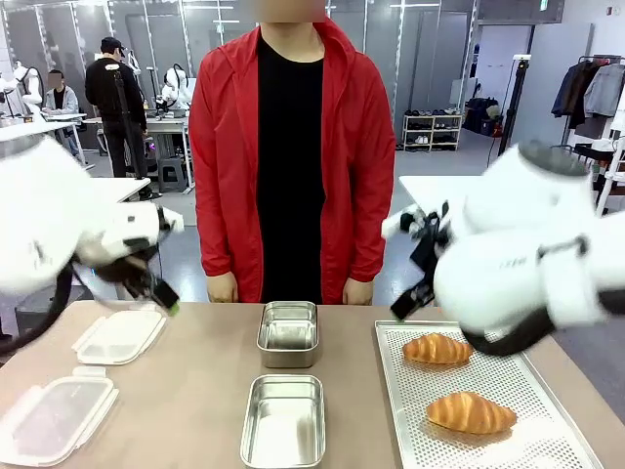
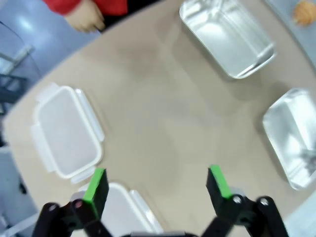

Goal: Place the bread into the airtight container.
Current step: Pick up a Butter Roll and place it into an empty Airtight Container.

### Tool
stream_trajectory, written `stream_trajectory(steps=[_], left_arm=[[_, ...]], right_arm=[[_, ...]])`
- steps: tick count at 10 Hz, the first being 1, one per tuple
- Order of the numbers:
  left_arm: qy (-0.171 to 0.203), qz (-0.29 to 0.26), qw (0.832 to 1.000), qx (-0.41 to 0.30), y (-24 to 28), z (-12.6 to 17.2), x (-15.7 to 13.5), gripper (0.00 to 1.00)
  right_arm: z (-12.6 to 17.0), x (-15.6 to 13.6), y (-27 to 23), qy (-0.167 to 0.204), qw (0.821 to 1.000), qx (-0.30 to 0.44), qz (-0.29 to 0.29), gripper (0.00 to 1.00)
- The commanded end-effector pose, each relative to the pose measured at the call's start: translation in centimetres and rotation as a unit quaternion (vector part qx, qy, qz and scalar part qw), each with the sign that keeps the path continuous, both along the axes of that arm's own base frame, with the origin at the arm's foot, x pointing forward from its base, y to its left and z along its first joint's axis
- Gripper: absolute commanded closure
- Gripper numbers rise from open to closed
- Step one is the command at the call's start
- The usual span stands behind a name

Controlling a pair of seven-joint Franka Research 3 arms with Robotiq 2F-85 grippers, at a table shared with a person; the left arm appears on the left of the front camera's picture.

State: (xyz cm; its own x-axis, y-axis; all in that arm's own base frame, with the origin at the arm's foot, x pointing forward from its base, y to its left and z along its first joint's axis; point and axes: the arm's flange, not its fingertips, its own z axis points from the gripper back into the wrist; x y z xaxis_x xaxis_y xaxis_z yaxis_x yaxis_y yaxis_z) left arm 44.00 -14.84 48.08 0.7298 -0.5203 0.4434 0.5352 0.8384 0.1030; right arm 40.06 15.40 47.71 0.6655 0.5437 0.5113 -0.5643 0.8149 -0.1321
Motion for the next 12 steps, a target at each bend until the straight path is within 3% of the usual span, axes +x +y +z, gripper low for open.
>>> stream_trajectory(steps=[1,2,3,4,5,6,7,9,12], left_arm=[[0.063,-0.006,0.998,-0.018,2.0,8.3,1.0,0.00],[0.070,-0.006,0.996,-0.048,3.9,13.4,0.5,0.00],[0.037,-0.009,0.997,-0.067,6.5,19.1,-0.5,0.00],[0.041,-0.003,0.996,-0.078,8.7,23.0,-2.2,0.00],[0.085,-0.007,0.990,-0.108,10.4,26.0,-4.3,0.00],[0.093,-0.007,0.988,-0.120,12.2,28.6,-6.2,0.00],[0.110,-0.011,0.988,-0.108,14.2,30.3,-8.3,0.00],[0.109,-0.014,0.989,-0.103,16.5,30.8,-11.0,0.00],[0.087,-0.001,0.989,-0.122,18.0,31.1,-13.1,0.00]], right_arm=[[6.8,-1.2,-2.7,0.040,0.999,-0.002,0.018,0.00],[10.3,-2.8,-5.0,0.056,0.998,-0.006,0.020,0.00],[14.3,-5.5,-7.9,0.044,0.999,0.003,0.013,0.00],[17.1,-8.2,-10.0,0.032,0.999,0.007,0.009,0.00],[19.9,-11.7,-12.2,0.023,0.999,0.029,0.025,0.00],[22.1,-15.5,-13.9,0.013,0.999,0.037,0.032,0.00],[24.0,-19.1,-15.4,0.000,0.999,0.038,0.033,0.00],[25.3,-22.2,-17.3,-0.025,0.998,0.059,0.025,0.00],[26.3,-22.0,-17.9,-0.040,0.997,0.067,0.003,0.00]])
